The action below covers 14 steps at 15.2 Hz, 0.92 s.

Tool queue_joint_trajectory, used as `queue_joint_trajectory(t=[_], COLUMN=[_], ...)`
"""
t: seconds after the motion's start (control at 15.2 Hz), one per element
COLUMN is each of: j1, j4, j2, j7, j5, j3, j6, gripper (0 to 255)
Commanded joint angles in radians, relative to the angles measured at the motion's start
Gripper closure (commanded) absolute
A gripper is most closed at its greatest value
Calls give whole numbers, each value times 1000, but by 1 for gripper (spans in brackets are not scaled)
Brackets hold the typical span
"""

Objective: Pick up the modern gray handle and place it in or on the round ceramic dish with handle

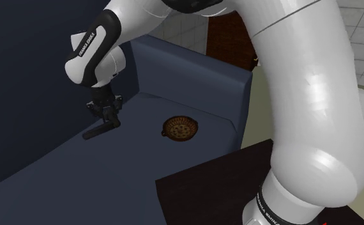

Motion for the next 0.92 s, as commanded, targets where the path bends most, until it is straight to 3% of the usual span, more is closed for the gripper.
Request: queue_joint_trajectory(t=[0.0,0.86], j1=[-35,-273], j4=[-74,-409], j2=[-39,-239], j7=[-31,-293], j5=[4,45], j3=[-2,-32], j6=[37,180], gripper=[255,255])
